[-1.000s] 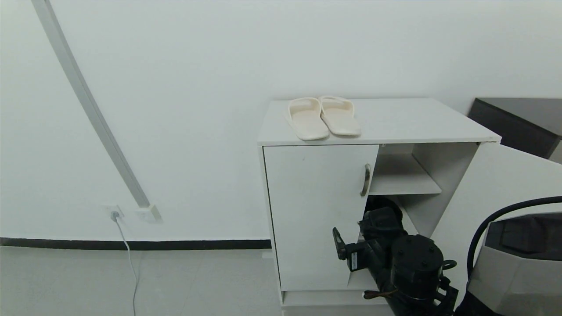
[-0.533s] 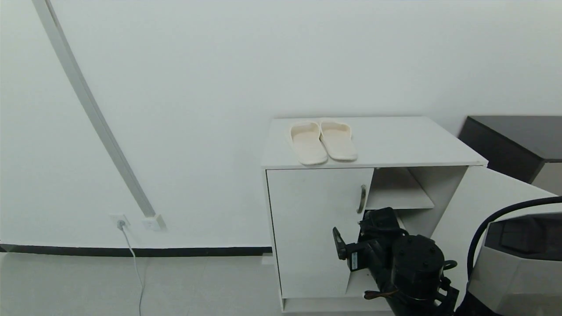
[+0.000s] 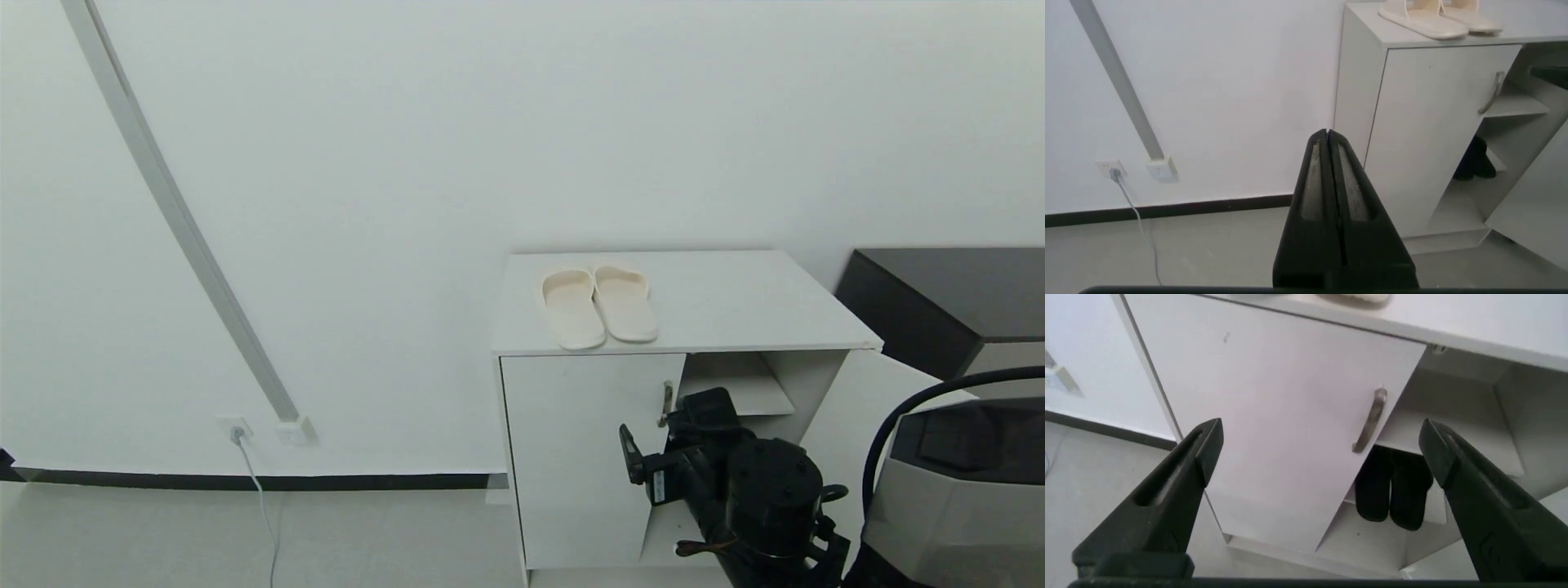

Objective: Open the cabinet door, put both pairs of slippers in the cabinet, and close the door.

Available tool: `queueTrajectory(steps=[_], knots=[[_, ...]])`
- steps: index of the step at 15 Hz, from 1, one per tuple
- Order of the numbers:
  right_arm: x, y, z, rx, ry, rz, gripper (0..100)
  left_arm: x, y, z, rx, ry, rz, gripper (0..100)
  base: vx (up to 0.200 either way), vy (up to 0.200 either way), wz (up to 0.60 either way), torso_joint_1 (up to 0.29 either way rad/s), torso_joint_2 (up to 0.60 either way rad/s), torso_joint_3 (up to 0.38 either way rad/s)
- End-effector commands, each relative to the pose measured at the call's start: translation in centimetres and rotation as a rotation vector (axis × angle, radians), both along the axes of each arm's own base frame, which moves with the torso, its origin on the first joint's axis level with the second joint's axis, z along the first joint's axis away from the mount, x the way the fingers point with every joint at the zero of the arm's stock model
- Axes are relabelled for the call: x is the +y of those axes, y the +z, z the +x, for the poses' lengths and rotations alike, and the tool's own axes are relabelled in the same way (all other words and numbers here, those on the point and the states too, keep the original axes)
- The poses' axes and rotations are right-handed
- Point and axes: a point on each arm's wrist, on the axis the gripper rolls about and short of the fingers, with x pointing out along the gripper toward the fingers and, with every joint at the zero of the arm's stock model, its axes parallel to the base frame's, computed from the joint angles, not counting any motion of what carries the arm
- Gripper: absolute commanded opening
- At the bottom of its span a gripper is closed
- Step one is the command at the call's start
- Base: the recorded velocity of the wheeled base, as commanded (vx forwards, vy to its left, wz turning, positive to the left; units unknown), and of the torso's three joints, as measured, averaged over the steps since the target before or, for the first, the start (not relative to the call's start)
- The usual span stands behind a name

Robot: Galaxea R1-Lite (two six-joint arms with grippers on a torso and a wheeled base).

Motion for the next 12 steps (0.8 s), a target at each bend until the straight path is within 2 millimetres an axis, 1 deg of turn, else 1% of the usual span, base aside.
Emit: queueTrajectory(steps=[1, 3, 5, 6, 8, 11, 12], knots=[[0.0, -0.1, 0.0, 0.001, 0.001, -0.005, 100, 0.0, 0.0, 0.0, 0.003, 0.001, 0.0, 0, 0.0, 0.0, 0.0, 0.198, -0.44, -0.237], [-0.2, -0.2, 0.3, 0.003, -0.007, -0.005, 100, 0.0, 0.0, 0.0, 0.001, 0.001, 0.0, 0, 0.0, 0.0, 0.0, 0.171, -0.39, -0.219], [-0.3, -0.2, 0.3, 0.01, 0.037, 0.003, 100, 0.0, 0.0, 0.0, 0.001, 0.0, 0.003, 0, 0.0, 0.0, 0.0, 0.181, -0.38, -0.215], [-0.6, -0.5, 1.1, 0.01, 0.025, -0.009, 100, 0.0, 0.0, 0.0, 0.001, 0.001, 0.003, 0, 0.0, 0.0, 0.0, 0.183, -0.37, -0.193], [0.7, 0.9, 2.7, -0.029, 0.03, 0.018, 100, 0.0, 0.0, 0.0, 0.002, 0.0, 0.003, 0, 0.0, 0.0, 0.0, 0.171, -0.36, -0.193], [1.3, 4.3, 3.5, 0.066, 0.015, 0.08, 100, 0.0, 0.0, 0.0, 0.001, 0.001, 0.0, 0, 0.0, 0.0, 0.0, 0.162, -0.34, -0.188], [1.4, 5.4, 3.7, 0.092, 0.009, 0.085, 100, 0.0, 0.0, 0.0, 0.001, 0.001, 0.002, 0, 0.0, 0.0, 0.0, 0.061, -0.14, -0.066]])
